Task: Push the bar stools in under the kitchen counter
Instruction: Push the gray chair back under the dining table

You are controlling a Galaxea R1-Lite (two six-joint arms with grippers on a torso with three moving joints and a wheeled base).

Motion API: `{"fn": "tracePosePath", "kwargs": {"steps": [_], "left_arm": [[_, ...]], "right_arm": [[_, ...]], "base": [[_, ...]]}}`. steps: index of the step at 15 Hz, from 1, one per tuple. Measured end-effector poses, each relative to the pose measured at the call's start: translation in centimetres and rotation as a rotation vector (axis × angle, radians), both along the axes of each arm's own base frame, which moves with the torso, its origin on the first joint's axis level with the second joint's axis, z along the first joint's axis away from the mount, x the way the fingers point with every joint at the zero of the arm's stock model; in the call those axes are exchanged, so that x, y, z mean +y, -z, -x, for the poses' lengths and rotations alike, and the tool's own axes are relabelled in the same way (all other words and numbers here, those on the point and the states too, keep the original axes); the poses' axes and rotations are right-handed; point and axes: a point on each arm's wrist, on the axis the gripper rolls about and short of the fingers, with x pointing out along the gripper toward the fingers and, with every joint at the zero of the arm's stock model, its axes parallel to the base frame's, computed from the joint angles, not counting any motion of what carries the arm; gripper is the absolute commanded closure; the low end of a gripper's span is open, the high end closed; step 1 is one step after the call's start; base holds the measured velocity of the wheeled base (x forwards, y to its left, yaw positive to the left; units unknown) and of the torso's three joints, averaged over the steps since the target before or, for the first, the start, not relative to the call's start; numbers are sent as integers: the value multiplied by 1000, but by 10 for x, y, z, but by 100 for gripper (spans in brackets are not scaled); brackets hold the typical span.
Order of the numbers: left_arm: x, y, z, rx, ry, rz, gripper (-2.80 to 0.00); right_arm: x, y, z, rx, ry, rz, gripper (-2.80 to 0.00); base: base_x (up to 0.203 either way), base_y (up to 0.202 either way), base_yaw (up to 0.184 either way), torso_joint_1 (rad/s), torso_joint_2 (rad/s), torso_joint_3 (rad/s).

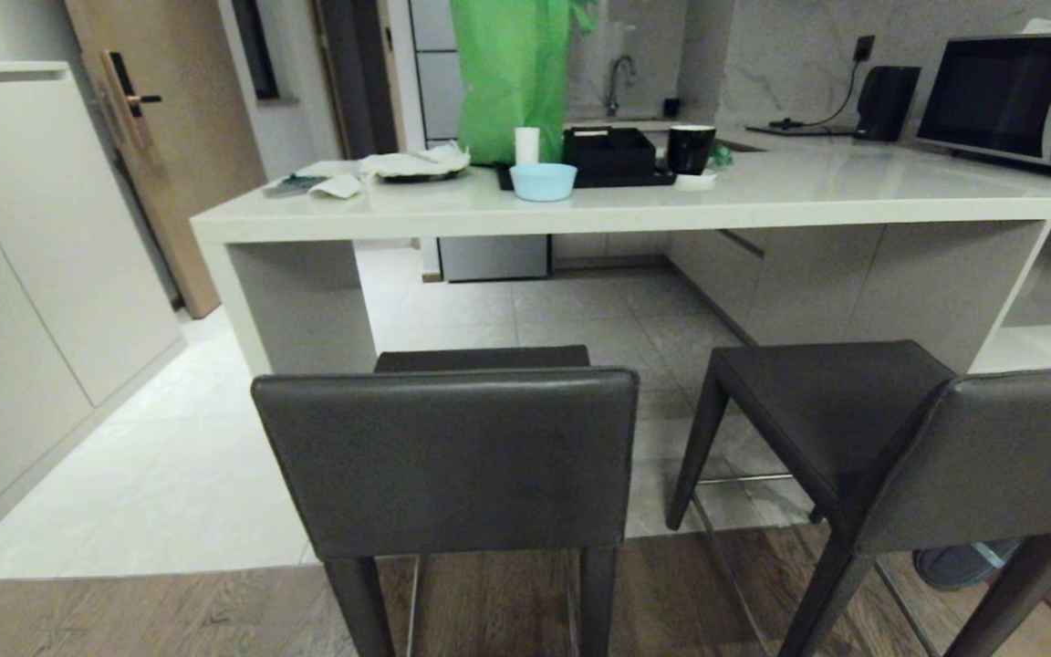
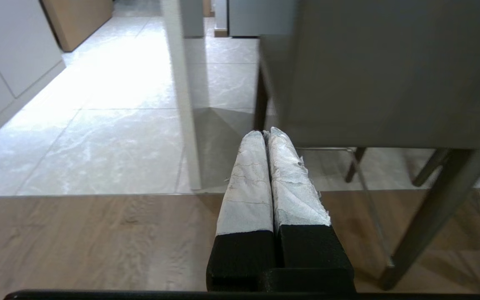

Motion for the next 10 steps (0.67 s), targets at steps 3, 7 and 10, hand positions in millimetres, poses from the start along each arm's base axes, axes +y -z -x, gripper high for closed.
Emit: {"fn": "tracePosePath", "kwargs": {"steps": [3, 7, 10], "left_arm": [[0, 0, 0, 1, -1, -1, 0], [0, 0, 0, 2, 1, -3, 0], [0, 0, 2, 57, -1, -9, 0]], "right_arm": [[0, 0, 0, -1, 0, -1, 0], [0, 0, 0, -1, 0, 1, 0], [0, -3, 0, 6, 0, 13, 0]], "base": [[0, 53, 0, 2, 2, 2], [0, 0, 0, 0, 0, 0], [0, 0, 0, 0, 0, 0]]}}
